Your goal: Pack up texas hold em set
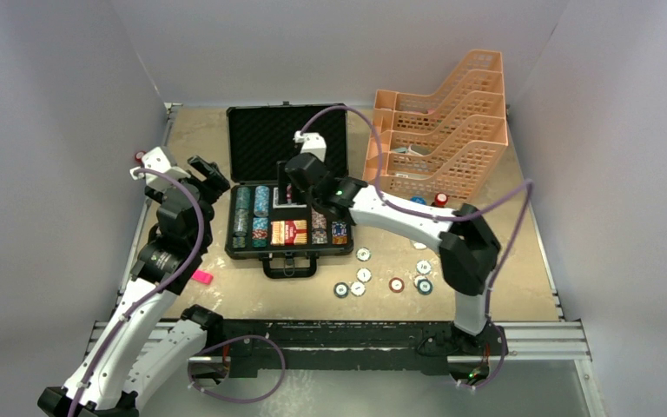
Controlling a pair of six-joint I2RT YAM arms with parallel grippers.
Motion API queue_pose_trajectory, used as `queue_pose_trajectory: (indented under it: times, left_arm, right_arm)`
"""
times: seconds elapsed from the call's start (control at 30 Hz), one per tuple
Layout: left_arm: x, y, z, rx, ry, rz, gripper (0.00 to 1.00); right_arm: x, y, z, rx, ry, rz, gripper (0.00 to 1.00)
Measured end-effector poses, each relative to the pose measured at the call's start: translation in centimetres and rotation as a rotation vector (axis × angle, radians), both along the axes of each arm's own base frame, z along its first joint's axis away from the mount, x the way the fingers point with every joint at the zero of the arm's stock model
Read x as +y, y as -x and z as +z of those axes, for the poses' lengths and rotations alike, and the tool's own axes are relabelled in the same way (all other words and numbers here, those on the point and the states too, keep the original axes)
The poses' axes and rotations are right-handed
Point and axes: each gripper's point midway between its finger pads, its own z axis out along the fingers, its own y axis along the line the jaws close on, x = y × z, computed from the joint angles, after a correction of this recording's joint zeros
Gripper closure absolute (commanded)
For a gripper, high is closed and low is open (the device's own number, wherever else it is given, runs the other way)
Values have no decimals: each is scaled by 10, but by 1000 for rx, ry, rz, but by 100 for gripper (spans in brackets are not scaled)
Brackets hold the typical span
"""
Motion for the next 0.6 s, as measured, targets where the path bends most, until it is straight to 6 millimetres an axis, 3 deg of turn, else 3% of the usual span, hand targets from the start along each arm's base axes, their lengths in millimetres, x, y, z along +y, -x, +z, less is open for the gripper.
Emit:
queue_pose_trajectory:
  times: [0.13, 0.23, 0.33, 0.43, 0.6]
  left_arm:
    - [-3, -1, -2, 6, 0, -15, 28]
    - [-7, -4, -4, 17, -2, -31, 28]
    - [-8, -6, -7, 25, -3, -37, 28]
    - [-8, -7, -8, 31, -5, -38, 28]
    - [-9, -9, -12, 43, -9, -39, 28]
  right_arm:
    - [-35, 6, 39, -61, -35, -68, 22]
    - [-78, 3, 47, -72, -36, -165, 23]
    - [-138, -8, 35, -49, -8, -307, 21]
    - [-202, -7, 9, -1, 49, -460, 18]
    - [-269, 17, -33, 92, 114, -620, 12]
